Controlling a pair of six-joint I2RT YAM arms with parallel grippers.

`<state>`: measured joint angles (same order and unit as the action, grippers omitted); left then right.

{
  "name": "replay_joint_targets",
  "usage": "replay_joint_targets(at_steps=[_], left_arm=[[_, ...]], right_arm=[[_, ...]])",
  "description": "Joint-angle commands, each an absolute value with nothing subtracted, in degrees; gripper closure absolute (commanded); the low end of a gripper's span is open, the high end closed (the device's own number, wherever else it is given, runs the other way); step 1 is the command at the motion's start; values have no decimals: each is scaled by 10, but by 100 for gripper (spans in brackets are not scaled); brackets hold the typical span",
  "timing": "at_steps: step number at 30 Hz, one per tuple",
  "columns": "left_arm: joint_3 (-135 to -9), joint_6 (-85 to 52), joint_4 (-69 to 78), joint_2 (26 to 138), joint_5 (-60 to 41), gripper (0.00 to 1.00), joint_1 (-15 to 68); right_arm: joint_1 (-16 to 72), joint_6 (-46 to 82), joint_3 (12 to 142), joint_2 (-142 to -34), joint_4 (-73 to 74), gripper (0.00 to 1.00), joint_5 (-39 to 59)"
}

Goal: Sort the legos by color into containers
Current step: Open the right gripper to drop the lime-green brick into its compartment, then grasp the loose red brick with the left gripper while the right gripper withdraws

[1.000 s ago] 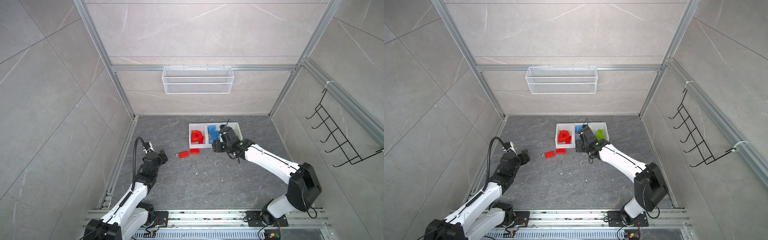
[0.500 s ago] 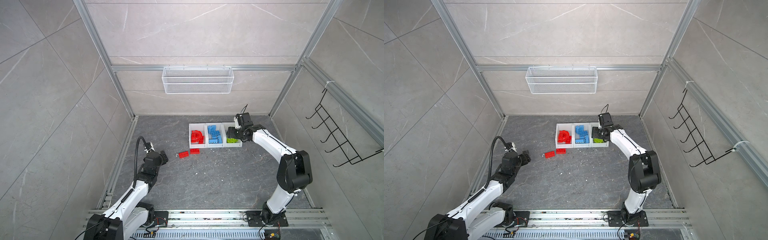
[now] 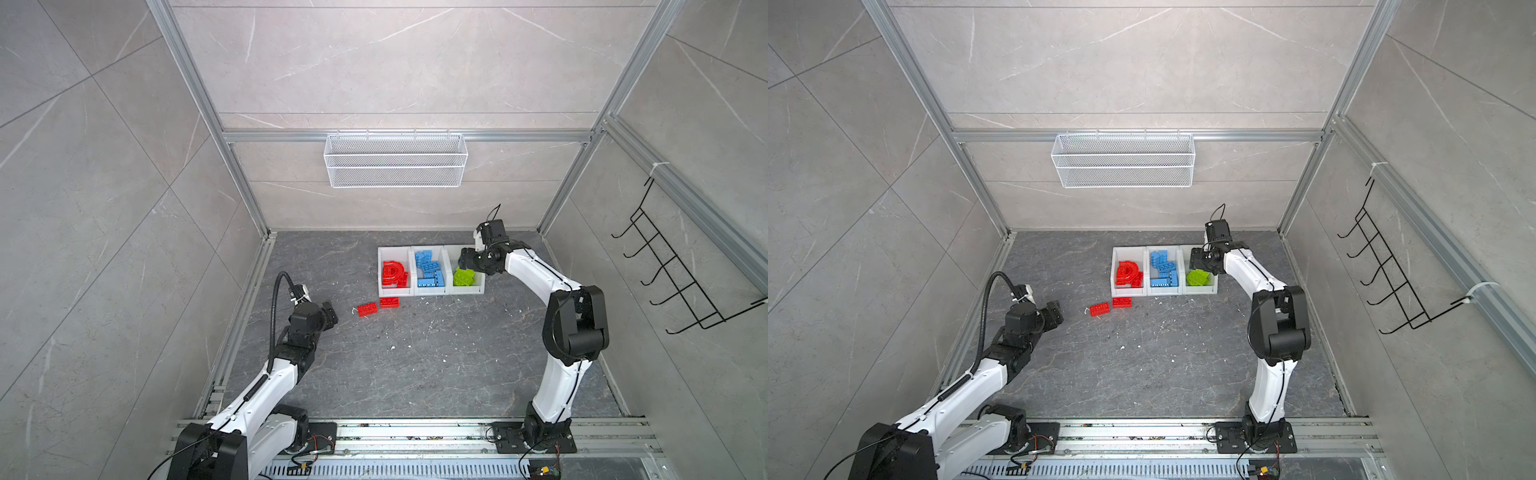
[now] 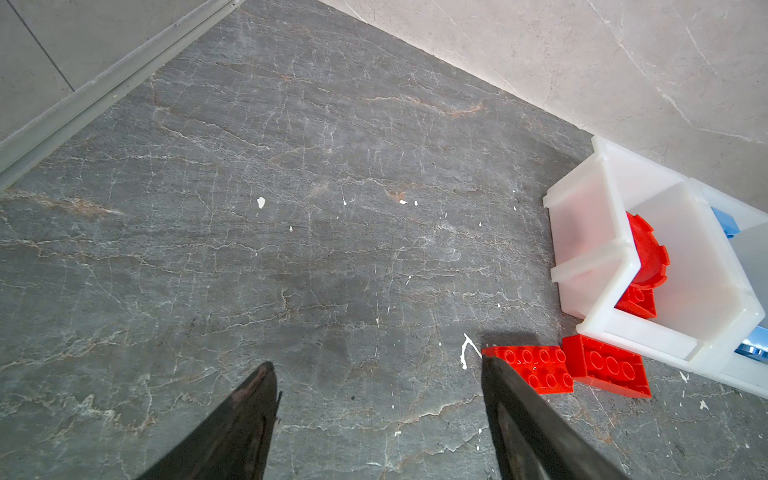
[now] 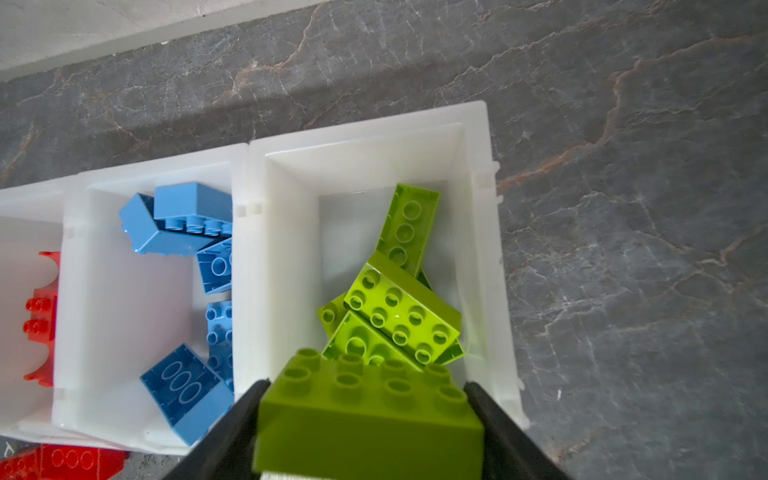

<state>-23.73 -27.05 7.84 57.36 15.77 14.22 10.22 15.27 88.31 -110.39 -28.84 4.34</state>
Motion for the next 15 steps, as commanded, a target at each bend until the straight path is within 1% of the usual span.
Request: replay_joint_targets(at_steps=[1,5,7,9,12,15], left_arm=[[-257,-276,98,573,147,20,140],[-261,-276,98,583,141,20,140],[-266,-274,97,591,132,20,140],[-272,-267,102,598,100,19,140],[-271,-248,143,604,9,18,142],[-286,-241,138,629,-22,17,146]], right_arm=[[105,147,902,-1105,-277,19,66],[104,151,885,-1071,-262,16,86],[105,156,835,-1018,-226,16,102],[106,182,736,-940,-153,16,130],[106,241,569,-811,-33,14,166],[113,275,446,-723,50,14,195]])
